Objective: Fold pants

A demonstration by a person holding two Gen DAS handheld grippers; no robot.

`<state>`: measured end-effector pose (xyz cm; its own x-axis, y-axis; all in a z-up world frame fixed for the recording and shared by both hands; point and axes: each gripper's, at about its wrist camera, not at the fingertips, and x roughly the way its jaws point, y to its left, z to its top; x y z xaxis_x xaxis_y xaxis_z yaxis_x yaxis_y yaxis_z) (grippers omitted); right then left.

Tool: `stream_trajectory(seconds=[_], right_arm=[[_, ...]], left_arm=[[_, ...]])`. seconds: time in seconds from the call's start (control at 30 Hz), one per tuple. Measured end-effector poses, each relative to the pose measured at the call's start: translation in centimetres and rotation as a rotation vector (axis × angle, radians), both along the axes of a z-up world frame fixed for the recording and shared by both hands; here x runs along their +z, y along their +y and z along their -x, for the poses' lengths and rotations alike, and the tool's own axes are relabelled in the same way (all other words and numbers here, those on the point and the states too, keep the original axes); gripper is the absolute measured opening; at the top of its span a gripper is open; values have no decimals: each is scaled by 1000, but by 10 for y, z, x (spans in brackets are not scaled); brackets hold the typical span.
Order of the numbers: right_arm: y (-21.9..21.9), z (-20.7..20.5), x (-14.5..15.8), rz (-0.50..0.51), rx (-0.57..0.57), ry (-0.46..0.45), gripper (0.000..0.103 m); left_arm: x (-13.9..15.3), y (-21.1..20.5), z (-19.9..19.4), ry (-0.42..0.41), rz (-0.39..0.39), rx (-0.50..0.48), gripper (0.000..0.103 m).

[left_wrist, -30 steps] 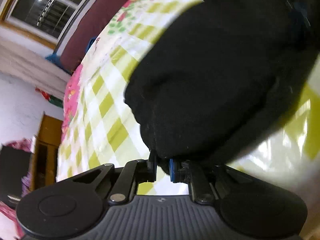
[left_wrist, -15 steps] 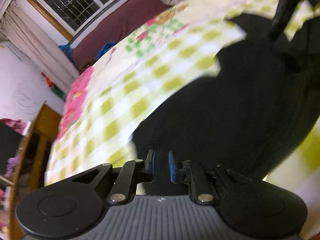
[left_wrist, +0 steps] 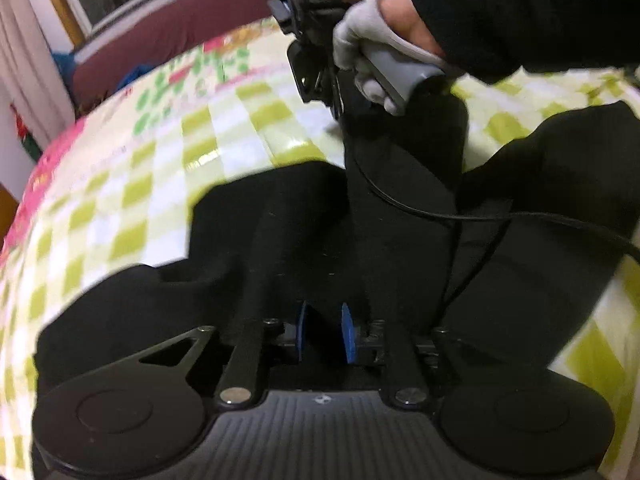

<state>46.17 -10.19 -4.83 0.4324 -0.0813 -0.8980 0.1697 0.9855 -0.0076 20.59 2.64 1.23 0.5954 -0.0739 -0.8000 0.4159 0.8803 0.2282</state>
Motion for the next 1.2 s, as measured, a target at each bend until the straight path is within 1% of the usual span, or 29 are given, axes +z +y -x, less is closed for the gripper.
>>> stream_trajectory(seconds=[0.03, 0.07, 0.1, 0.13, 0.17, 0.23, 0.33, 0.43, 0.5, 0.57, 0.6, 0.67, 0.73, 0.77, 0.8, 0.83, 0.87, 0.9, 0.93, 0.97, 1.03, 1.1, 1.13, 1.17, 1.2], right_arm=[[-1, -4, -3, 18, 7, -6, 40], [-2, -4, -1, 25, 11, -22, 33], [-9, -5, 2, 23, 5, -32, 23], [-18, -6, 4, -10, 3, -32, 7], [-28, -3, 9, -60, -1, -32, 4], [-49, 8, 26, -105, -8, -60, 3], [-91, 42, 65, -190, -38, -135, 3], [-143, 98, 107, -270, -114, -201, 3], [-176, 146, 132, -297, -186, -236, 3], [-207, 201, 148, -327, -276, -268, 3], [-219, 224, 148, -335, -320, -263, 3], [-238, 267, 128, -320, -417, -208, 3], [-254, 297, 88, -314, -521, -98, 4], [-260, 308, 70, -315, -567, -59, 4], [-265, 320, 55, -304, -607, -46, 4], [-269, 328, 48, -286, -628, -47, 5], [-270, 333, 45, -272, -642, -53, 10], [-270, 338, 44, -257, -645, -65, 10], [-268, 339, 46, -240, -627, -76, 10], [-265, 338, 49, -201, -589, -87, 10], [-252, 335, 59, -75, -460, -111, 11], [-232, 329, 65, 36, -295, -133, 15], [-221, 325, 65, 80, -208, -140, 21], [-211, 322, 65, 108, -125, -144, 26], [-201, 320, 64, 136, -37, -147, 27]], left_arm=[[-5, -5, -3, 10, -14, 1, 36], [-9, -10, -5, 13, -28, -5, 35], [-12, -13, -6, 13, -36, -13, 35], [-13, -15, -7, 12, -45, -25, 35], [-13, -13, -4, 10, -52, -35, 35], [-11, -14, -5, 2, -62, -56, 32], [3, -14, -5, -40, -66, -103, 31], [18, -19, -1, -84, -64, -171, 31], [25, -26, 6, -103, -60, -227, 31], [26, -34, 15, -113, -55, -299, 31], [24, -39, 19, -105, -55, -330, 31], [12, -51, 29, -81, -72, -399, 31], [-1, -63, 39, -76, -116, -469, 31], [-7, -68, 45, -82, -140, -505, 31], [-11, -74, 49, -85, -157, -532, 31], [-16, -78, 53, -86, -177, -554, 31], [-19, -82, 56, -87, -201, -573, 31], [-19, -85, 57, -92, -219, -589, 31], [-21, -87, 59, -100, -236, -605, 31], [-21, -89, 63, -106, -249, -620, 31], [-17, -93, 64, -104, -257, -629, 31], [-15, -98, 61, -98, -257, -622, 31], [-15, -102, 60, -94, -257, -617, 31], [-15, -104, 58, -90, -256, -612, 31], [-17, -105, 59, -90, -257, -609, 31]])
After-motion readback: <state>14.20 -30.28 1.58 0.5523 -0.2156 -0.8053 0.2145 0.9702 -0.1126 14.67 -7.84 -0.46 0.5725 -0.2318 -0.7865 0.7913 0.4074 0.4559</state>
